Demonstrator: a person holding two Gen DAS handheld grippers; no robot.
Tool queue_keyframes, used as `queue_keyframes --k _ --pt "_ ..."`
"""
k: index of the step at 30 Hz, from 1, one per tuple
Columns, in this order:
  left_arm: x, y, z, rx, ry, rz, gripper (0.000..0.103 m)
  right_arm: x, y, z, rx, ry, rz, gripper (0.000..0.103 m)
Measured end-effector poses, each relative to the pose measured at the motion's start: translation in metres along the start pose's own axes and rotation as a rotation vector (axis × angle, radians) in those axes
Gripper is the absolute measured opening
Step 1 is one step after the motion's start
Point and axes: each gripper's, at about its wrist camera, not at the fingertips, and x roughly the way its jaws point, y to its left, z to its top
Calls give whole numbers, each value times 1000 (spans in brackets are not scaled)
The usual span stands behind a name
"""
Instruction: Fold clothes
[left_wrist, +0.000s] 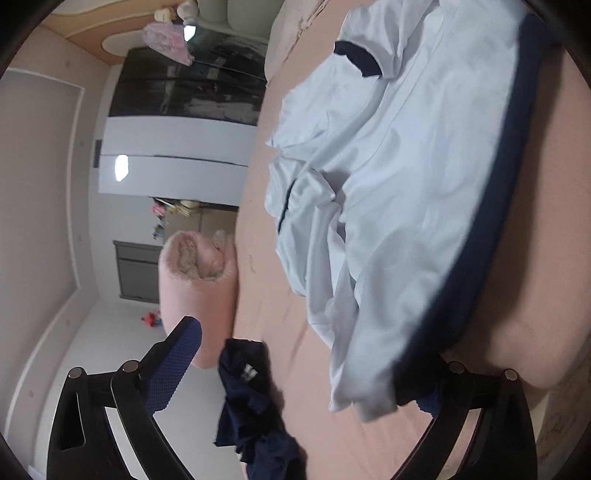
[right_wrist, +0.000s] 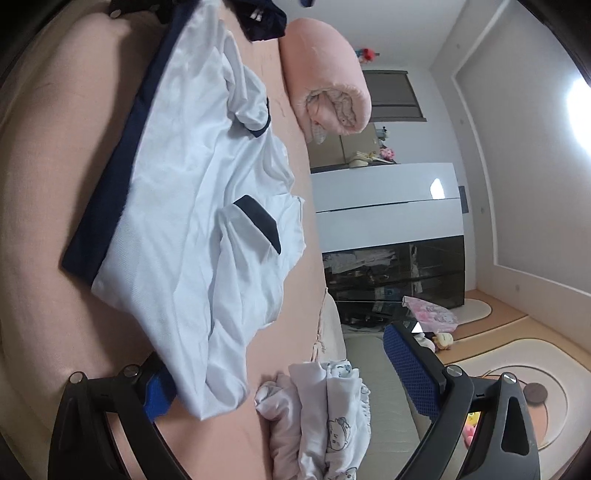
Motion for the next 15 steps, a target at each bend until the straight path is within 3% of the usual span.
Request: queue_keyframes --k 5,9,12,14,15 --pt "12 5 1 -45 39 -63 101 7 2 4 29 31 25 98" --pt "7 -1 1 -15 -29 -52 101 11 1 2 61 56 100 85" --pt "-1 -9 0 18 -99 -20 101 9 8 3 58 70 165 59" --pt "-4 -11 -1 27 -134 7 101 3 17 5 34 67 187 28" --pt "-5 -10 -1 27 -145 18 101 1 24 6 17 66 195 17"
